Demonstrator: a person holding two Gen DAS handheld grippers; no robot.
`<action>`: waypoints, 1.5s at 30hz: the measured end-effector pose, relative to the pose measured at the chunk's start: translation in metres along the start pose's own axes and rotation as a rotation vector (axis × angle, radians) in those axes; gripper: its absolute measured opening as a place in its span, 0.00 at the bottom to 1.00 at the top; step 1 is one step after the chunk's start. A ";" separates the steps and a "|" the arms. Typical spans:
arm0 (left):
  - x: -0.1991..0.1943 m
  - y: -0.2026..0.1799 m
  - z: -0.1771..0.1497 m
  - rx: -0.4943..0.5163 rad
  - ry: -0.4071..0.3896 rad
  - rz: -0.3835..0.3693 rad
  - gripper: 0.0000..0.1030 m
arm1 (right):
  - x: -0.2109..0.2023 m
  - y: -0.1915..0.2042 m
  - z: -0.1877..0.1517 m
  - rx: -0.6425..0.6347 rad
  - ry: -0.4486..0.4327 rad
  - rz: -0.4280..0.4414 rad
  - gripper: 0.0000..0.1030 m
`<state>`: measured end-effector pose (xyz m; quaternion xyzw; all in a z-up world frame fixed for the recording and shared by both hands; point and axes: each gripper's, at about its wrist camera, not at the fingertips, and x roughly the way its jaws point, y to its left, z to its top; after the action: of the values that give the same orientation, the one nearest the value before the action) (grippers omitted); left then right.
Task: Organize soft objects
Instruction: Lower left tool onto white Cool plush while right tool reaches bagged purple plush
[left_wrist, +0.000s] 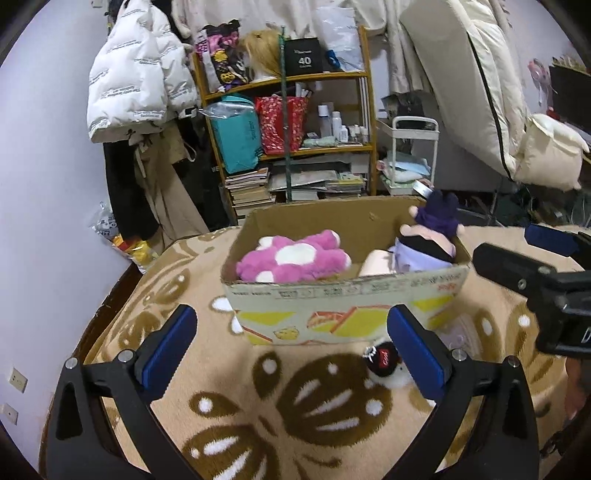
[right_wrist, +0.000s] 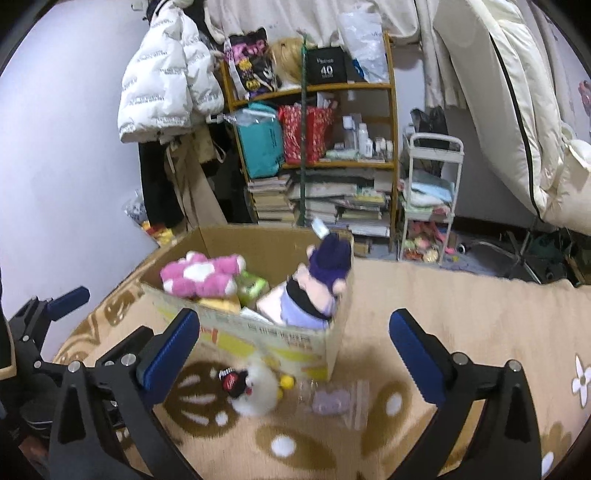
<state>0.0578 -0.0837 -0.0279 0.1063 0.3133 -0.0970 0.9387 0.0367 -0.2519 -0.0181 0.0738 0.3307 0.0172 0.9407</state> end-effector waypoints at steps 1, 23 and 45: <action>0.000 -0.001 -0.001 0.002 0.003 -0.003 0.99 | 0.000 0.000 -0.002 0.000 0.008 -0.005 1.00; 0.052 -0.038 -0.015 0.074 0.125 -0.144 0.99 | 0.045 -0.031 -0.029 0.148 0.215 -0.053 1.00; 0.116 -0.066 -0.037 0.116 0.281 -0.253 0.96 | 0.115 -0.056 -0.060 0.260 0.450 -0.066 1.00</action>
<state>0.1118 -0.1514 -0.1367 0.1326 0.4462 -0.2161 0.8583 0.0875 -0.2905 -0.1440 0.1777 0.5331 -0.0402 0.8262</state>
